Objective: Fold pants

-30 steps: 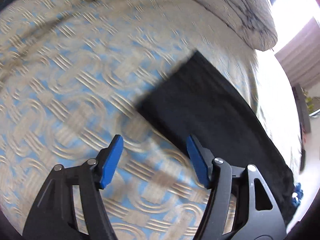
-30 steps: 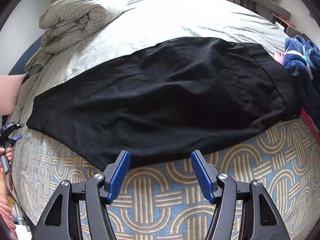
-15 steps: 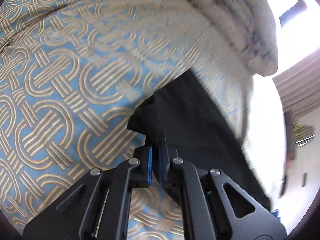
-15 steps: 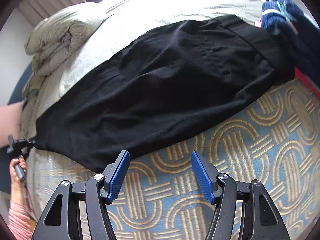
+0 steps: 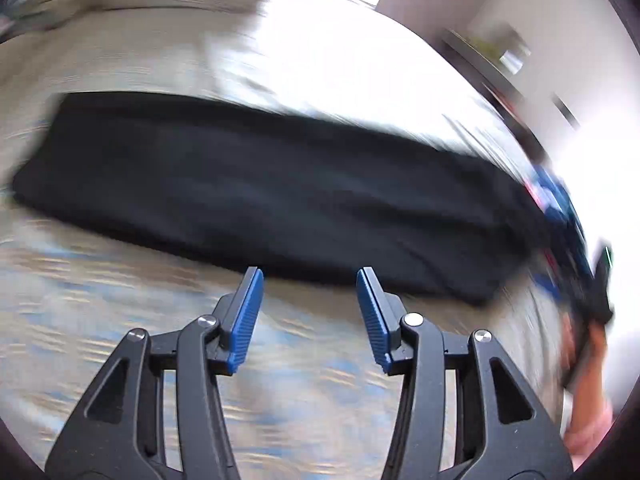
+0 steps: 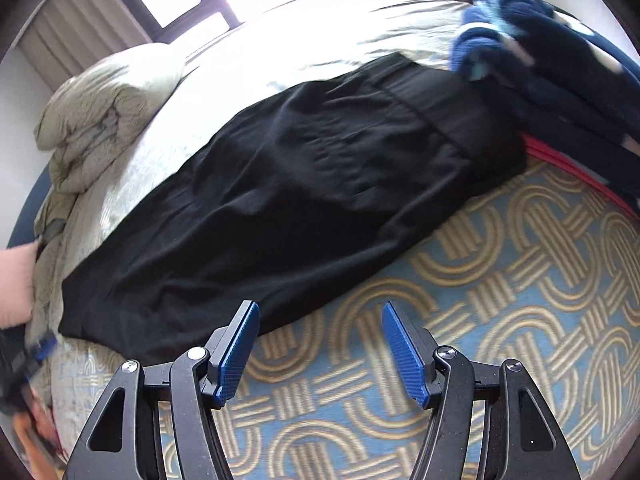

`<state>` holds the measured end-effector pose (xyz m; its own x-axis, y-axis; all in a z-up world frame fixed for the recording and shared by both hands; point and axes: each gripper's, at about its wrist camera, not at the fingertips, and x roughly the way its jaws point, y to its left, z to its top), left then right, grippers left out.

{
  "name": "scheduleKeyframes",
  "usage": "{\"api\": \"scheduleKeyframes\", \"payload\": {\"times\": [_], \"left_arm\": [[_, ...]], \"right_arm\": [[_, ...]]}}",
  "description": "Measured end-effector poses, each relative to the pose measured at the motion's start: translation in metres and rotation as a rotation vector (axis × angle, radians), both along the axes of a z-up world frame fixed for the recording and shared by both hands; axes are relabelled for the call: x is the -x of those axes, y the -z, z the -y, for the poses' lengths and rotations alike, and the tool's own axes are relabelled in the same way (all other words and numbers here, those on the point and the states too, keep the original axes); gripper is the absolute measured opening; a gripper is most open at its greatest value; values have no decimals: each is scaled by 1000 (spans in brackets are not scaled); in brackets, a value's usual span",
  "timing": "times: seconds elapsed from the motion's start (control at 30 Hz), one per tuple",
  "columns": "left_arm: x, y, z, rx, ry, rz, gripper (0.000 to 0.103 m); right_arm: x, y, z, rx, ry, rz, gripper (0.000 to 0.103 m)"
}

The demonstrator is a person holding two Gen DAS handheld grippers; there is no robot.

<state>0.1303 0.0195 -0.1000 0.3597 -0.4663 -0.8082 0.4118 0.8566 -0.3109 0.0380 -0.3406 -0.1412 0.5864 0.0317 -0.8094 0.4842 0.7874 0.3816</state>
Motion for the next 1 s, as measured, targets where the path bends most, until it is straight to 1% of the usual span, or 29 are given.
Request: {"api": "scheduleKeyframes", "payload": {"times": [0.03, 0.07, 0.1, 0.17, 0.23, 0.3, 0.33, 0.43, 0.47, 0.5, 0.53, 0.6, 0.67, 0.7, 0.77, 0.83, 0.9, 0.93, 1.0], "left_arm": [[19, 10, 44, -4, 139, -16, 50], [35, 17, 74, -18, 234, -9, 50], [45, 21, 94, -43, 287, 4, 50], [65, 30, 143, -118, 390, 54, 50], [68, 33, 166, -133, 433, 75, 50], [64, 38, 183, -156, 439, 81, 50], [54, 38, 188, -165, 431, 73, 50], [40, 40, 191, -139, 383, 47, 50], [36, 34, 193, -117, 365, 51, 50], [35, 33, 191, -109, 360, 60, 50], [36, 25, 194, -106, 361, 83, 50], [42, 19, 200, -130, 389, 131, 51], [44, 18, 207, -171, 416, 158, 57], [43, 20, 208, -191, 423, 157, 57], [39, 31, 213, -216, 429, 130, 57], [34, 36, 210, -205, 426, 95, 57], [25, 43, 210, -169, 408, 39, 57], [22, 45, 207, -154, 398, 24, 59], [14, 45, 206, -112, 370, 1, 60]], "right_arm": [[5, 0, 3, -11, 11, 12, 65], [8, 1, 6, -19, 14, 20, 65], [12, 1, 7, -28, 13, 28, 65], [17, 0, 8, -16, 5, 38, 65], [23, -4, 8, 20, 0, 60, 65], [27, -6, 10, 53, -6, 81, 67], [28, -7, 10, 64, -10, 88, 69], [28, -5, 16, 77, -13, 108, 71], [28, -4, 18, 75, -13, 113, 71], [28, -3, 18, 71, -12, 120, 71], [28, -2, 20, 65, -11, 128, 71], [27, 0, 21, 49, -14, 137, 71], [29, 2, 23, 41, -16, 142, 71], [30, 4, 25, 38, -16, 141, 71], [32, 6, 27, 29, -13, 140, 71], [35, 8, 29, 20, -6, 140, 71], [38, 9, 30, 16, 1, 143, 71], [40, 9, 31, 17, 3, 142, 71], [42, 9, 32, 22, 4, 139, 71]]}}
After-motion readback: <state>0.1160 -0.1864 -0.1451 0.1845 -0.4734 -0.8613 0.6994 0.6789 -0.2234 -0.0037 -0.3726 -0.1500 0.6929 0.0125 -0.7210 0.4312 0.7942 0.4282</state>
